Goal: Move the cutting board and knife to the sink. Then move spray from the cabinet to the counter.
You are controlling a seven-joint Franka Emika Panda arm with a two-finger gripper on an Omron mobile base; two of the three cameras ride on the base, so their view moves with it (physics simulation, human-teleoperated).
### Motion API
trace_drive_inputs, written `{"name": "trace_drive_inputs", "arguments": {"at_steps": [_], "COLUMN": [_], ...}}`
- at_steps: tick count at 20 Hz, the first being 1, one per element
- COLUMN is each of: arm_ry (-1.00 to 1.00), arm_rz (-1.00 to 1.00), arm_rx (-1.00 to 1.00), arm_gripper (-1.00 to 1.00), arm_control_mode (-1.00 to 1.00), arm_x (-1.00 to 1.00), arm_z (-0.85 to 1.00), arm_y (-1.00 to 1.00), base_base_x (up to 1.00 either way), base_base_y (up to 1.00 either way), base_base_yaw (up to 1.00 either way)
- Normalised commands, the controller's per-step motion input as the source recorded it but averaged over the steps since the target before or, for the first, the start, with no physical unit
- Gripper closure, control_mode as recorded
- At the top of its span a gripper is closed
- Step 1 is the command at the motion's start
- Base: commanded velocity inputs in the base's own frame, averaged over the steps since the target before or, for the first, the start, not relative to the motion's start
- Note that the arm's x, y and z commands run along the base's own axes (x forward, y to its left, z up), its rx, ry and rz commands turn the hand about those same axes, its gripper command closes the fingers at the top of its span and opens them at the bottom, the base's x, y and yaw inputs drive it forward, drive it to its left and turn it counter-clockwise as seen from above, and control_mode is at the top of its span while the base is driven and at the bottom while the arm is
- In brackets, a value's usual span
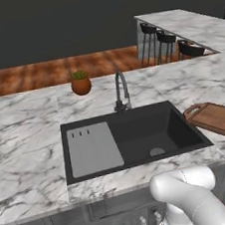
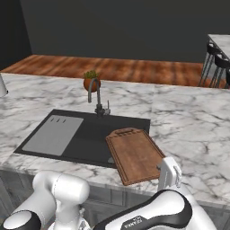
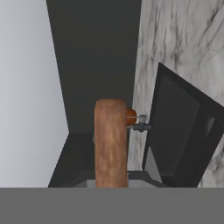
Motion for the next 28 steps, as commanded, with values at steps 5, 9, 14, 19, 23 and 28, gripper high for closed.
{"name": "trace_drive_inputs", "arguments": {"at_steps": [5, 9, 14, 19, 23, 28], "arm_ry": [0.0, 0.02, 0.03, 0.0, 0.0, 0.02], "arm_rz": [0.0, 0.0, 0.04, 0.1, 0.14, 0.16], "arm_rx": [0.0, 0.0, 0.0, 0.0, 0.0, -0.01], "arm_gripper": [1.0, 1.0, 1.0, 1.0, 1.0, 1.0], "arm_control_mode": [1.0, -1.0, -1.0, -1.0, -1.0, -1.0], "arm_x": [0.0, 0.06, 0.16, 0.28, 0.38, 0.47], "arm_z": [0.0, 0.0, -0.02, -0.04, -0.08, -0.12], "arm_y": [0.0, 0.0, -0.02, 0.0, 0.03, 0.05], "base_base_x": [0.0, 0.0, 0.0, 0.0, 0.0, 0.0], "base_base_y": [0.0, 0.0, 0.0, 0.0, 0.0, 0.0], "base_base_yaw": [0.0, 0.0, 0.0, 0.0, 0.0, 0.0]}}
